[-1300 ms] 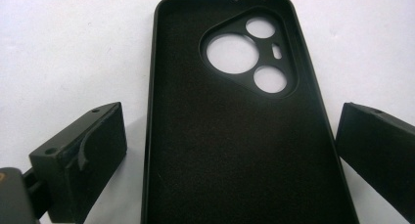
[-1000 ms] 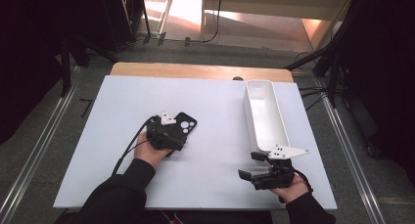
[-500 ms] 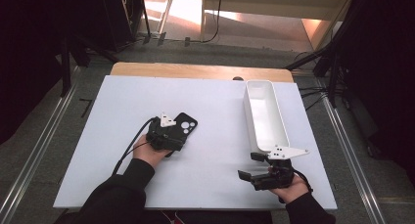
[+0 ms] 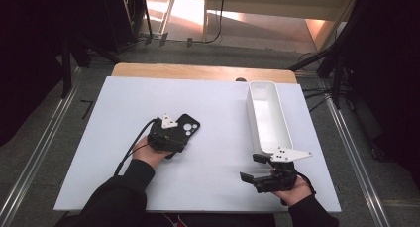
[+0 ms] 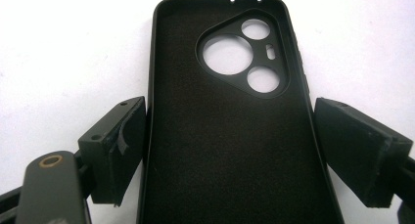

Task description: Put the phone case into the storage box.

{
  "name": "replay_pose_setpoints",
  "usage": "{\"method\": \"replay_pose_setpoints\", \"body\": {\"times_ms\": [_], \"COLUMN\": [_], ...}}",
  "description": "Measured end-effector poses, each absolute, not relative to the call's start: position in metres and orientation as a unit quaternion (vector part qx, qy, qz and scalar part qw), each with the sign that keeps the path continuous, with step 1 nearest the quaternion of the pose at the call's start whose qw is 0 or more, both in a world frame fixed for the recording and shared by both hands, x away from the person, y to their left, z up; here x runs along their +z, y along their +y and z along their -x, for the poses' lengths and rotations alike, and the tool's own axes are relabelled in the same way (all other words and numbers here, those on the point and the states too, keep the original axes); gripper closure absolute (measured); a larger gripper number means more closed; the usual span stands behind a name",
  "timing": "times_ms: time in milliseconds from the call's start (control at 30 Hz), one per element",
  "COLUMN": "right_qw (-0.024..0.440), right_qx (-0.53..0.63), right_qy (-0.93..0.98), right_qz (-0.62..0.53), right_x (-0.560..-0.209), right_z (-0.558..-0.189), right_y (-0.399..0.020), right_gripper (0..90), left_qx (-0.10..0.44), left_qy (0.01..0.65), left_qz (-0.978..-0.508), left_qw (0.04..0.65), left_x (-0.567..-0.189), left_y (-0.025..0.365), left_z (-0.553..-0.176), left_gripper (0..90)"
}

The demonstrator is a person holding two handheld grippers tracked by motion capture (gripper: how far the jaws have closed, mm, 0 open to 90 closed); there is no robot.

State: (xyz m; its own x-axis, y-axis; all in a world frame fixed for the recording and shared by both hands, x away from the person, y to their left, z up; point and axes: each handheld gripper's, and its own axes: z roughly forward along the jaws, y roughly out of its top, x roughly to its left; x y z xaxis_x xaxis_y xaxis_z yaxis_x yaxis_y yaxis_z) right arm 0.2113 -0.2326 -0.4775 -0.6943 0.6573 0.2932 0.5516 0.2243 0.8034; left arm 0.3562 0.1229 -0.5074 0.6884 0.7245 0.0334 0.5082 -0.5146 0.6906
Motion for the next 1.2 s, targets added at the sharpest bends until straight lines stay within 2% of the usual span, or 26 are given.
{"method": "replay_pose_setpoints", "body": {"times_ms": [233, 700, 1200], "right_qw": [0.056, 0.058, 0.063], "right_qx": [0.488, 0.49, 0.494], "right_qy": [0.783, 0.786, 0.782], "right_qz": [-0.383, -0.373, -0.376], "right_x": [-0.476, -0.468, -0.451], "right_z": [-0.211, -0.211, -0.223], "right_y": [-0.228, -0.217, -0.199], "right_gripper": [11.9, 11.9, 11.9], "left_qx": [0.152, 0.126, 0.122], "left_qy": [0.358, 0.367, 0.402], "left_qz": [-0.854, -0.829, -0.78], "left_qw": [0.345, 0.403, 0.463], "left_x": [-0.499, -0.473, -0.464], "left_y": [0.122, 0.122, 0.117], "left_z": [-0.354, -0.342, -0.322], "left_gripper": [15.3, 15.2, 15.1]}}
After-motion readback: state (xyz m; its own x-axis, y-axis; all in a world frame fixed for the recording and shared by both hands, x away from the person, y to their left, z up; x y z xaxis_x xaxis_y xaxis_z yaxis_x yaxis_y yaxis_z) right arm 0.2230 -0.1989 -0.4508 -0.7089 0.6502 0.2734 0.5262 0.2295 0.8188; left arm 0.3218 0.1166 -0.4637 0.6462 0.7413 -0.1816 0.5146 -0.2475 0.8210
